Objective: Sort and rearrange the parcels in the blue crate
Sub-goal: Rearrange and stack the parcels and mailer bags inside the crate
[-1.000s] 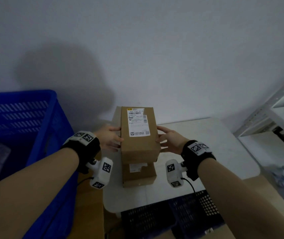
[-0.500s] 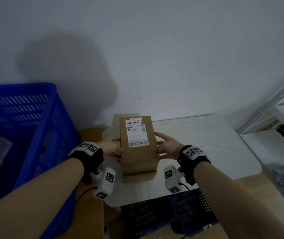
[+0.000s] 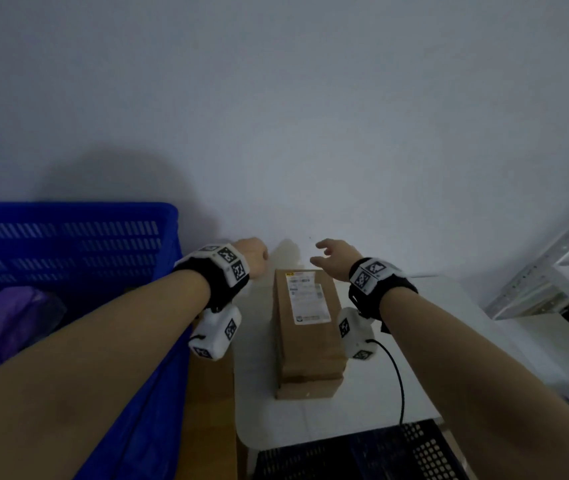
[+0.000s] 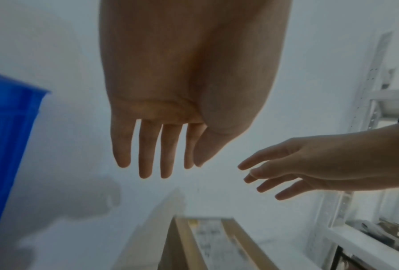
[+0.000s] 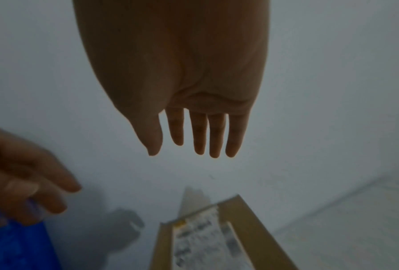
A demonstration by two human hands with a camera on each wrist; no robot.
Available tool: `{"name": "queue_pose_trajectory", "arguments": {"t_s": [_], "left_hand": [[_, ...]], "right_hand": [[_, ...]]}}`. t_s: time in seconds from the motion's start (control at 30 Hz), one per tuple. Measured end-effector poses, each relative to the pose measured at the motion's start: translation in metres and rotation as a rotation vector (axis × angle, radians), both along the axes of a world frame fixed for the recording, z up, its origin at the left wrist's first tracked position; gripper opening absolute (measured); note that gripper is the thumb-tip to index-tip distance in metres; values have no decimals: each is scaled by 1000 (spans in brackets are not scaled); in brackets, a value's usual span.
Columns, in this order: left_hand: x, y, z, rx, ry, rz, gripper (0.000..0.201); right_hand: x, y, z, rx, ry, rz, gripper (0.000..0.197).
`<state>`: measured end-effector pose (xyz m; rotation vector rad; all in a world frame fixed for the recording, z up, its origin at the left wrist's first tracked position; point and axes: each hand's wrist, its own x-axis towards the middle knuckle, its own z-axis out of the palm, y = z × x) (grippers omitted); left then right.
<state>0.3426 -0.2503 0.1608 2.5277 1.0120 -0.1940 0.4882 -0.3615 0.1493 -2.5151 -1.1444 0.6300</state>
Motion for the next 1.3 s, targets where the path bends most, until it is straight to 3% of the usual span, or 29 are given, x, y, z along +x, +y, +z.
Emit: {"name": "queue_pose_trajectory", "arguments": {"t_s": [0.3,0.6,0.93,1.3], "left_hand": [[-89,92,72,214,-127,-65,37],[-223,179,76,285,-83,-105,36],[-303,227,6,129,-30,-88,31],[-295,248,-86,-180,1,21,35]], "right_hand": [[-101,88,80,56,-235,85,47],[-232,173,106,149,-243,84,46],[-318,232,37,-34,-176,176,43],[-293,254,-69,-153,70,-15,39]]}}
